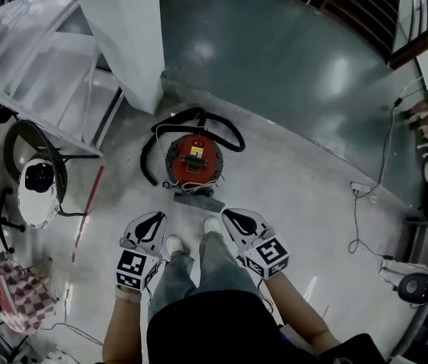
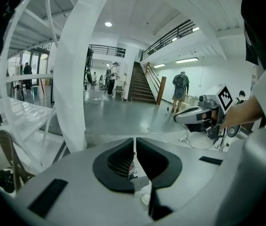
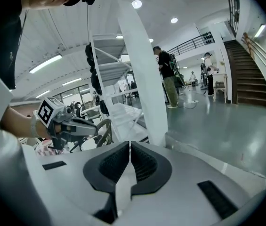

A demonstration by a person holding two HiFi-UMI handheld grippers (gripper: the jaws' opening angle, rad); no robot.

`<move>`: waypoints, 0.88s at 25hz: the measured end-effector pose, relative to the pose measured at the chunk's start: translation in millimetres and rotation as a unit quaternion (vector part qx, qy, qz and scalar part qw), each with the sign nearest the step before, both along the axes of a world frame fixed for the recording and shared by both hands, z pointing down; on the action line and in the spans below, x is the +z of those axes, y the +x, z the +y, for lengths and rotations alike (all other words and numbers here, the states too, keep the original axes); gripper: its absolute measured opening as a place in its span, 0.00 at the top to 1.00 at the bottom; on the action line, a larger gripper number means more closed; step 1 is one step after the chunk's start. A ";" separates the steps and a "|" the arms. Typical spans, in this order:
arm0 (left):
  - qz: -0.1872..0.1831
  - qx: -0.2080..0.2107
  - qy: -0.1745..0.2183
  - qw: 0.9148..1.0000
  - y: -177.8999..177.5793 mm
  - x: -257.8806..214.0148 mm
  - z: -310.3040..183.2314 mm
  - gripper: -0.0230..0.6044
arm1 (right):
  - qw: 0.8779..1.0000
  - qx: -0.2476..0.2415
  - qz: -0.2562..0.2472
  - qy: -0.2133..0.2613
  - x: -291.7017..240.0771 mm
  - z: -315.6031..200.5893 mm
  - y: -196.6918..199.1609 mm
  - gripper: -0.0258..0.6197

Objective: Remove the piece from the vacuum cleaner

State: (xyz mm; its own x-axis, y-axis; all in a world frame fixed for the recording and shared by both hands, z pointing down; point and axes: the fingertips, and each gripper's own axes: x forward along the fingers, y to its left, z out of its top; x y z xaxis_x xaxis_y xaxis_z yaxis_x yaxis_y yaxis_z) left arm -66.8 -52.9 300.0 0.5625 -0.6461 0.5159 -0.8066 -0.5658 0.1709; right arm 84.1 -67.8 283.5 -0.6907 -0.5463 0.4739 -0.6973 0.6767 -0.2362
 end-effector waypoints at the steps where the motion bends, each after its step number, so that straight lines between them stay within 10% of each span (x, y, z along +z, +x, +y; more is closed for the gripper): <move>1: 0.003 -0.001 -0.006 1.000 3.3 6.9 -1.6 0.93 | 1.000 -0.003 0.002 -0.005 8.1 -1.7 1.9 0.91; 22: -0.027 -0.007 -0.098 0.995 55.3 202.7 -36.2 0.93 | 0.989 -0.061 0.075 -0.114 218.9 -40.5 31.6 0.91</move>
State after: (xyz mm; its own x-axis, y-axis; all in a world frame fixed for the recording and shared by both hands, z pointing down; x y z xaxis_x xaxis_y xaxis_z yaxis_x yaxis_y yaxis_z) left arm -11.5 -89.1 502.7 0.5218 -0.5381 0.6620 -0.8257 -0.5137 0.2332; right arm 115.8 -108.3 502.4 -0.6578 -0.3298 0.6771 -0.6524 0.6988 -0.2934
